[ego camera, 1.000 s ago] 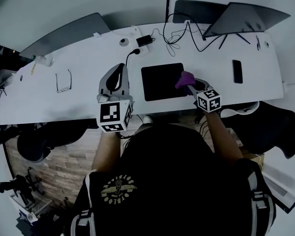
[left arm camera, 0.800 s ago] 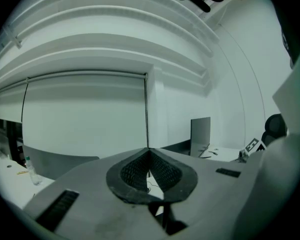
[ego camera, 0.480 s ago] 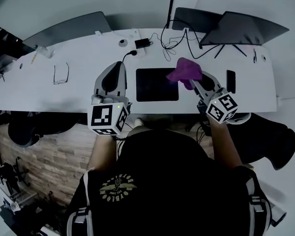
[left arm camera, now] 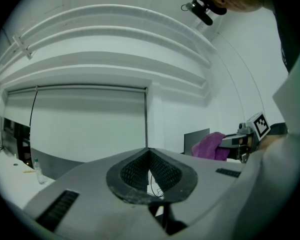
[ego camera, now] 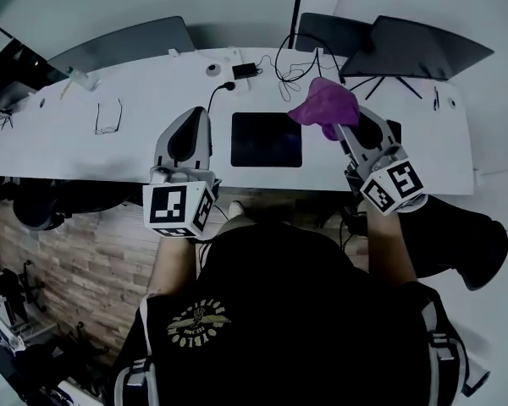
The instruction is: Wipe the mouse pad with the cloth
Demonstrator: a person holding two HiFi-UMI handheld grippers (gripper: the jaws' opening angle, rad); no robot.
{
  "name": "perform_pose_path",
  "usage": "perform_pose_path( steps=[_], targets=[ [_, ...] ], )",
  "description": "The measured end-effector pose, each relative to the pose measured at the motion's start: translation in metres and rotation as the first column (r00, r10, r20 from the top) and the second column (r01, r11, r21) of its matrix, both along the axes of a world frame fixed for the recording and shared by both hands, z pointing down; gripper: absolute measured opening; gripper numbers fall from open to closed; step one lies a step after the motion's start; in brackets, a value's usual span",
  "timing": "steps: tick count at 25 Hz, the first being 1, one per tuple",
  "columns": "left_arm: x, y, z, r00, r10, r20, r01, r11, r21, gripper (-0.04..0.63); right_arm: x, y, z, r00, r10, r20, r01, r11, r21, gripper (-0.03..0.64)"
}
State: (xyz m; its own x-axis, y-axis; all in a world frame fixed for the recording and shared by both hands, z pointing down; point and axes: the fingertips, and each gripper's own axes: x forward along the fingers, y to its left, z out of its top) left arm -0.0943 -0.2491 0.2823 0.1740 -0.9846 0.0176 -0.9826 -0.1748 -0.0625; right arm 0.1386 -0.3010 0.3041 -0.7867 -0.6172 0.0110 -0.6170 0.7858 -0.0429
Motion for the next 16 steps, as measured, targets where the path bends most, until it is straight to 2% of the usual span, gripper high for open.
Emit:
perform_pose_path(
  steps=[9, 16],
  targets=[
    [0.006, 0.018, -0.013, 0.998, -0.007, 0.059, 0.008, 1.0, -0.025, 0.002, -0.003, 0.002, -0.009, 0.998, -0.022, 0.061, 0.022, 1.0, 0.006, 0.084],
    [0.012, 0.016, 0.003, 0.995, 0.009, 0.1, -0.002, 0.998, -0.07, 0.002, -0.007, -0.001, 0.006, 0.995, -0.03, 0.091, 0.032, 0.999, -0.019, 0.084]
  ],
)
